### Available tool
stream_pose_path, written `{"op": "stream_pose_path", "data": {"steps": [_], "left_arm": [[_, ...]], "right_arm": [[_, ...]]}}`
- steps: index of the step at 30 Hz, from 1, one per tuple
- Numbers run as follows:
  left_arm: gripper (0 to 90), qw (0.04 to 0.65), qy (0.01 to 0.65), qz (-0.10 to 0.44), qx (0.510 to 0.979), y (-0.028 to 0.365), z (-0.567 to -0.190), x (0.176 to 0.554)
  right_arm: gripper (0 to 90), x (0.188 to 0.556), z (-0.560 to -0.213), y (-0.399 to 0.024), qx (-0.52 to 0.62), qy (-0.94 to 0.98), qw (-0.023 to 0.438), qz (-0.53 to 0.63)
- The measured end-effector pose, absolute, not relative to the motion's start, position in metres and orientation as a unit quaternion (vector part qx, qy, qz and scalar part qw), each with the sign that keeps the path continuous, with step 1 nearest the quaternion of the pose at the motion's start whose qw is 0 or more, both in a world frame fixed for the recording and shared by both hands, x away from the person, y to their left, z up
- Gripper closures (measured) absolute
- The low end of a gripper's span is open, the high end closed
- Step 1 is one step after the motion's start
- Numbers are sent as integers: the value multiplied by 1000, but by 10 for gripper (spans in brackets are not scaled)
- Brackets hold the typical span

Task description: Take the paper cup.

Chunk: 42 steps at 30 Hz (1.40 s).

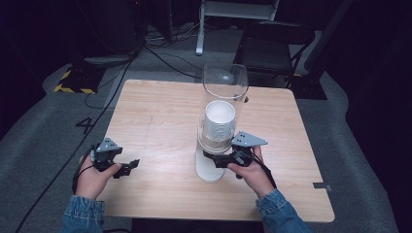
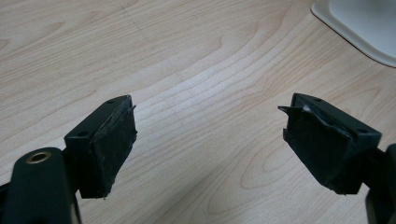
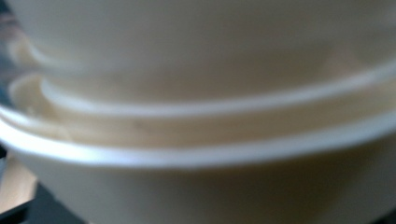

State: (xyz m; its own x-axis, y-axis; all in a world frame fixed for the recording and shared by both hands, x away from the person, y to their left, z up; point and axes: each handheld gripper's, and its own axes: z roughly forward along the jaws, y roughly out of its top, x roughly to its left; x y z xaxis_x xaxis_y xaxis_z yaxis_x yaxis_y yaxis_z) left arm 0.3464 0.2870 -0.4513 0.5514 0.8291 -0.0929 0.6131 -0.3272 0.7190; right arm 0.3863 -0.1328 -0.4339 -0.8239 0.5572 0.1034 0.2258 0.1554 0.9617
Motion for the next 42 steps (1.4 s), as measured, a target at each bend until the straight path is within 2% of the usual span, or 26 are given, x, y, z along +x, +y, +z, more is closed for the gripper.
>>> {"op": "stream_pose_path", "data": {"steps": [3, 10, 42], "left_arm": [[165, 366, 451, 148, 801, 287, -452, 346], [165, 366, 452, 147, 800, 287, -452, 346], [165, 364, 449, 145, 803, 287, -452, 347]], "right_arm": [[291, 386, -434, -133, 261, 740, 152, 601], [313, 384, -435, -133, 257, 741, 160, 599], [325, 383, -446, -132, 261, 752, 151, 587]]}}
